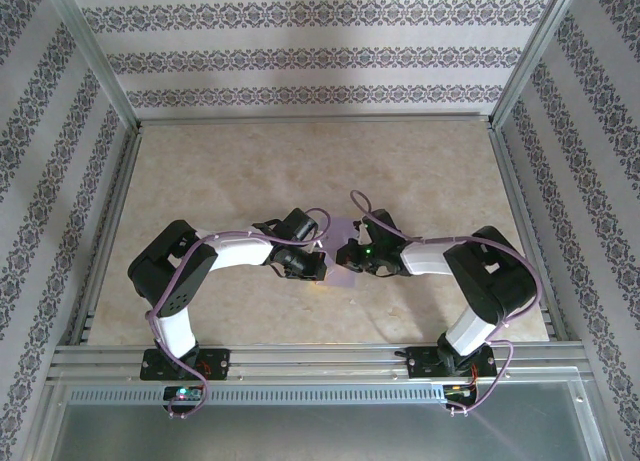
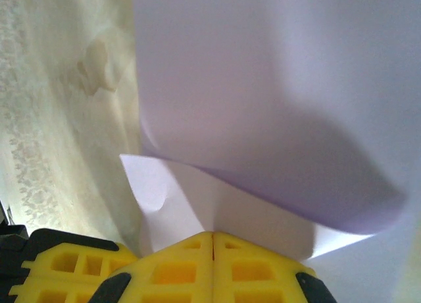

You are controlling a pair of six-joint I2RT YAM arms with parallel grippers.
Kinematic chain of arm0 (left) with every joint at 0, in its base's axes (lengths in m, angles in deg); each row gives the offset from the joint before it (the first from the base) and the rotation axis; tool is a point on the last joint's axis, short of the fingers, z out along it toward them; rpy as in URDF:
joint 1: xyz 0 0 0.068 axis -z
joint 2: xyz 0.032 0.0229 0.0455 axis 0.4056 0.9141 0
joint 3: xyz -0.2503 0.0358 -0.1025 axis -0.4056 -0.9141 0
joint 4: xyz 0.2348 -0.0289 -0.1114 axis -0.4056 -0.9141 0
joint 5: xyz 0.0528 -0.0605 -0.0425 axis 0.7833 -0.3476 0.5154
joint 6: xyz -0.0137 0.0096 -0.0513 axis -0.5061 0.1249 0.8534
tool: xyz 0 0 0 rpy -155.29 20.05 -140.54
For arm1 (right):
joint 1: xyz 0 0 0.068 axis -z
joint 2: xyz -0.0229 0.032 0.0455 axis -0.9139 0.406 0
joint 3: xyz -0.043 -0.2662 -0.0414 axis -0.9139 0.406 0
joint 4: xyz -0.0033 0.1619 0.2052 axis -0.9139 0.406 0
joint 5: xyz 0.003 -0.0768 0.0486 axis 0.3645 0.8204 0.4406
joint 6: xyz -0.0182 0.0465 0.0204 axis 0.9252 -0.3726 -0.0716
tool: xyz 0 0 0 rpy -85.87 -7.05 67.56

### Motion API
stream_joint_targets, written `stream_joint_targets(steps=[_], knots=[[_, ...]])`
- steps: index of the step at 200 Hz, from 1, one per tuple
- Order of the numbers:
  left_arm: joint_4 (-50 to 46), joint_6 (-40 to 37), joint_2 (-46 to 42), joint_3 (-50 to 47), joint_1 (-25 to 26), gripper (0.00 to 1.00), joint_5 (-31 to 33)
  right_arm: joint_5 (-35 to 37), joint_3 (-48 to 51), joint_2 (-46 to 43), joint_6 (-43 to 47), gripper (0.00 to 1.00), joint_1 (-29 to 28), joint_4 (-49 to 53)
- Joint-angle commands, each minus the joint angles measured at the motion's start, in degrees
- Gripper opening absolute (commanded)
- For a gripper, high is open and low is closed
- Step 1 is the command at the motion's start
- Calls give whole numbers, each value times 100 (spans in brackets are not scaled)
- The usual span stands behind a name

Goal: Fold a paper plane with a square sheet of paper (fold left side to right side)
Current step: Fold the triangle a second time at the center of the table.

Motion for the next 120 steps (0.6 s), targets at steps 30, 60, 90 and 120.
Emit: stream_joint_targets(steps=[30,60,90,120], knots=[[-355,30,136,-280,44,0,200,154,74,54,530,0,768,325],[-303,47,103,-289,43,0,182,7,50,-8,669,0,1156,401],[-162,100,56,-274,53,0,111,64,-48,-500,780,0,1257,794],[-161,101,23,-235,49,0,108,-49,26,-936,626,0,1170,853]])
